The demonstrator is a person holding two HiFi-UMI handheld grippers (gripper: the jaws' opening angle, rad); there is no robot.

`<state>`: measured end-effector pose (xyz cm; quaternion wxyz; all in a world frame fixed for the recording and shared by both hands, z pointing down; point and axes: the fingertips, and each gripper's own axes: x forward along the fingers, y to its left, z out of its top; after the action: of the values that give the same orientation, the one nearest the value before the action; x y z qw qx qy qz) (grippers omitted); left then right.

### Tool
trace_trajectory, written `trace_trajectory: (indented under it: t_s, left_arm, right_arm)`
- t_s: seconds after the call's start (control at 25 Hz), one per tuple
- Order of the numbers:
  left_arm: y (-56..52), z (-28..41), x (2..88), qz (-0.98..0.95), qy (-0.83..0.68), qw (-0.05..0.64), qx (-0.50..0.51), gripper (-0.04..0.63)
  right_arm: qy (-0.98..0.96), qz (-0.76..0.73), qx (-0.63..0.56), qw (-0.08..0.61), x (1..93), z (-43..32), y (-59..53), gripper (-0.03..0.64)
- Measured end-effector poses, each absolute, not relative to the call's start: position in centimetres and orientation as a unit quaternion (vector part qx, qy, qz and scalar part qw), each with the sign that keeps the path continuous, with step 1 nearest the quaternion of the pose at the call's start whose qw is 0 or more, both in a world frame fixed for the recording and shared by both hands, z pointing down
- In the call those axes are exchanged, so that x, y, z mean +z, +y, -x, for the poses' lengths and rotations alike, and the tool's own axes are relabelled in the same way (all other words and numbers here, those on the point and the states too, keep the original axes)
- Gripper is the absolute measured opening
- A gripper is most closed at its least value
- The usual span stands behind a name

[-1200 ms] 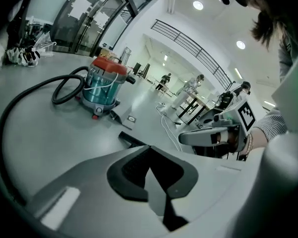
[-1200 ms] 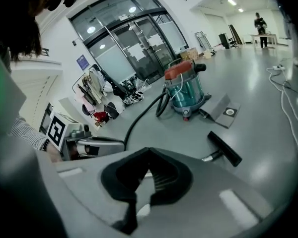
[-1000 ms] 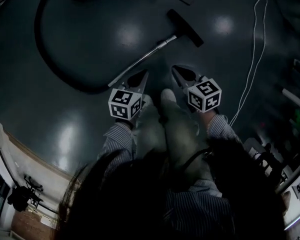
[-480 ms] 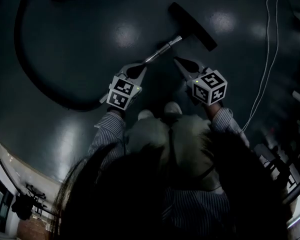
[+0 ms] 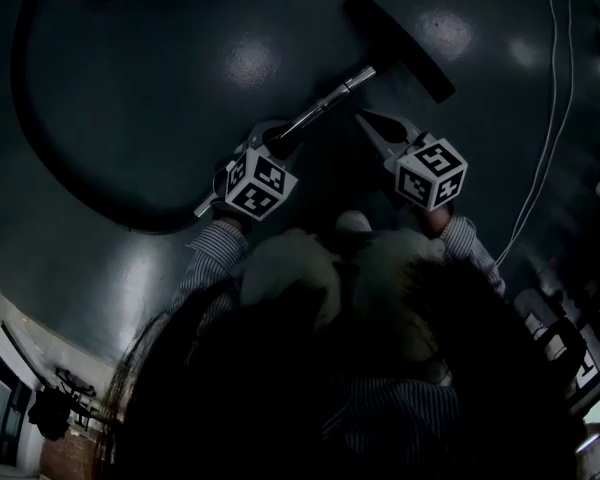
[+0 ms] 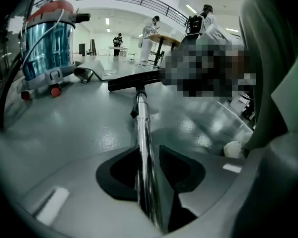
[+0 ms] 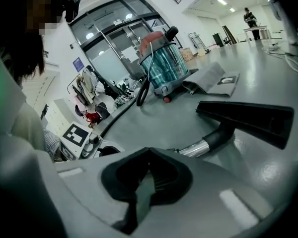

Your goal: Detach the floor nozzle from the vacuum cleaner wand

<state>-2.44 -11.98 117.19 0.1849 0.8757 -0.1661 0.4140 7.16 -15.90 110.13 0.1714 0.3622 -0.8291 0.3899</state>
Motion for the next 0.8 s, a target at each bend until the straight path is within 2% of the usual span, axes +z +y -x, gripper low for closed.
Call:
trace_trajectory:
  t_s: [0.12,0.2,0.56,0.8]
  left_arm:
    - [-12.5,2.7,117.8,-0.874,-0.178,0.182,0.414,0.108]
    - [-12.5,2.9,118.5,-0.867,-0.176,0.187,0.428,0.170]
    - [-12.1,2.4,120.8,-0.848,-0.175,0.155,0.475,0.189]
    - [-12.1,2.5,121.0,-0.845,-0.183,0.161,0.476,0.186]
  right_arm:
    - [-0.834,-0.350,0.392,0.170,110.7,-6.7,-15.8,0.002]
    - [-0.834,-0.348,0.393,0.167,110.8,-6.6,-15.8,0.002]
    - [-0.831,-0.357,0.399,0.155,111.2,-7.4,-15.4,0.002]
    - [-0.823,-0.370,0.404,0.150,111.5,-7.8,-15.6,0.002]
